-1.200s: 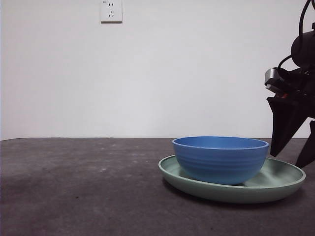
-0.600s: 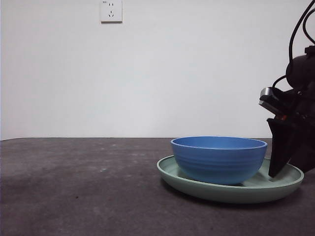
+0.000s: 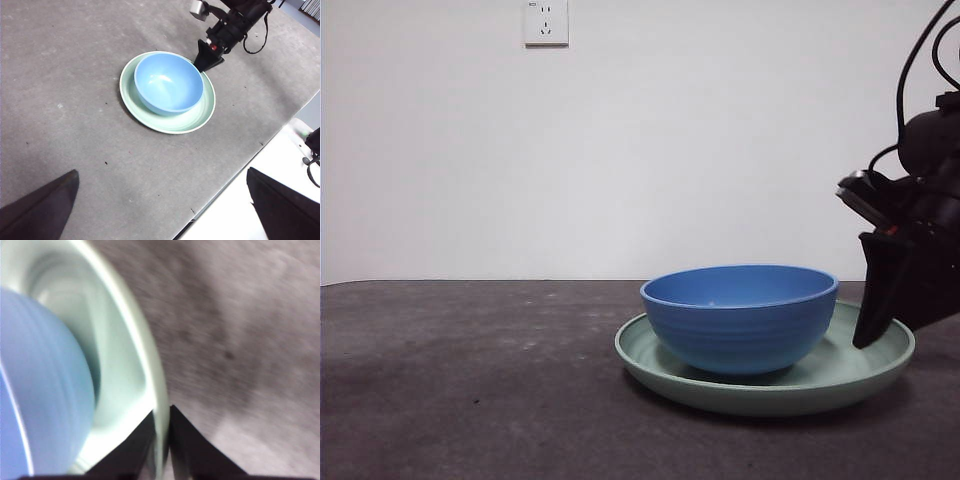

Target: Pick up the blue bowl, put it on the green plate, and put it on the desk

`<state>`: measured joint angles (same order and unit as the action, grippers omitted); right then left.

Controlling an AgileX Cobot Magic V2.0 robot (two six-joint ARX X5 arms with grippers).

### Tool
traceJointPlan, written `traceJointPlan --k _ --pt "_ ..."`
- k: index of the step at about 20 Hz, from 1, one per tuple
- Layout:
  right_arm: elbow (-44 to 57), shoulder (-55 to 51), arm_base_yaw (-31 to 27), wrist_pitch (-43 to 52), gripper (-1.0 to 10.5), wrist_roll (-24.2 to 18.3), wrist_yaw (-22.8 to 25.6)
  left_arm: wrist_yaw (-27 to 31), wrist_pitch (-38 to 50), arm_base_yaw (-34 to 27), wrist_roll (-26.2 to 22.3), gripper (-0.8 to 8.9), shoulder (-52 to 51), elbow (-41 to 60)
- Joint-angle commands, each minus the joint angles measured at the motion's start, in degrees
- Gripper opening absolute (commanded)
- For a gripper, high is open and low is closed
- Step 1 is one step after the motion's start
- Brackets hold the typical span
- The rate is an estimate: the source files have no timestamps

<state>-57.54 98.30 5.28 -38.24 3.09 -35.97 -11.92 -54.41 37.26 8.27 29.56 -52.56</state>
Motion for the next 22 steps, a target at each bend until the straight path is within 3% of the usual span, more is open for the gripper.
traceJointPlan --k 1,7,16,22 --pt "-2.7 0.9 0.7 -0.5 0.1 1.6 -0.7 -0.1 0.6 0.3 0.0 5.54 0.1 -1.3" --pt "-6.8 0.9 3.6 -1.9 0.1 5.8 -3.8 -0.1 0.5 0.3 0.0 5.54 0.1 -1.3" --pt "-7.1 1.6 16.7 8.2 0.1 17.5 -1.3 -0.1 0.4 0.3 0.0 5.54 0.1 -1.3" --pt "-7.1 5.2 19.6 9.0 0.1 19.0 1.4 -0.1 0.4 0.3 0.0 5.54 0.1 -1.3"
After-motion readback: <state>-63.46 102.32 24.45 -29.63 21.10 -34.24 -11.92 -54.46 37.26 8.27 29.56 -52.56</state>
